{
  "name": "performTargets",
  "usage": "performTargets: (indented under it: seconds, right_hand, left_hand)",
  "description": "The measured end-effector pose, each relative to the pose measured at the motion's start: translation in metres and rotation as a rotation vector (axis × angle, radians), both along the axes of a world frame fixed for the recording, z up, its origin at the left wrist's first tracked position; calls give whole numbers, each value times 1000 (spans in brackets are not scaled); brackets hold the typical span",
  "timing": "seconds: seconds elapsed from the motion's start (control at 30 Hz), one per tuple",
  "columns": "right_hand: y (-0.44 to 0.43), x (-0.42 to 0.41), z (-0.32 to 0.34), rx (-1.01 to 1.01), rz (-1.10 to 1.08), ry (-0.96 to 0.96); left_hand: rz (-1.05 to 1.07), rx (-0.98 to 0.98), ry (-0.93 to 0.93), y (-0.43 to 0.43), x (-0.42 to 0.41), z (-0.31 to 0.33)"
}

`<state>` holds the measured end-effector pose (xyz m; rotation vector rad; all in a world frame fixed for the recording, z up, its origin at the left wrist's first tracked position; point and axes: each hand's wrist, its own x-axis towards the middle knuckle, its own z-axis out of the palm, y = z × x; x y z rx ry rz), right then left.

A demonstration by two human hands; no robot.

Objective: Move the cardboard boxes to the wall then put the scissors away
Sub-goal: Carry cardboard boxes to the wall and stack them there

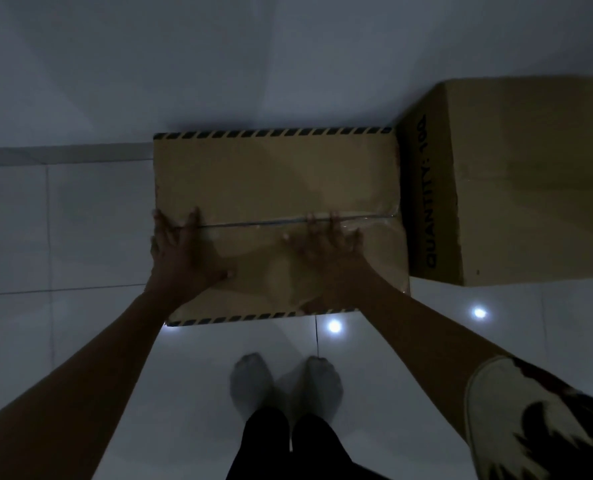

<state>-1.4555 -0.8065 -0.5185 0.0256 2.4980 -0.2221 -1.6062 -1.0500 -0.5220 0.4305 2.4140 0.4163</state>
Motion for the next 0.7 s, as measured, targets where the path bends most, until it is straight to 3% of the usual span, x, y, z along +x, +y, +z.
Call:
performTargets:
  seconds: [0.3,0.7]
  right_hand:
    - [0,0,1,86,38,-50]
    - [17,2,-4,195,49,27]
  left_hand:
    - [-57,-21,-23,7,3,2]
    - [-95,-36,-33,31,-1,2]
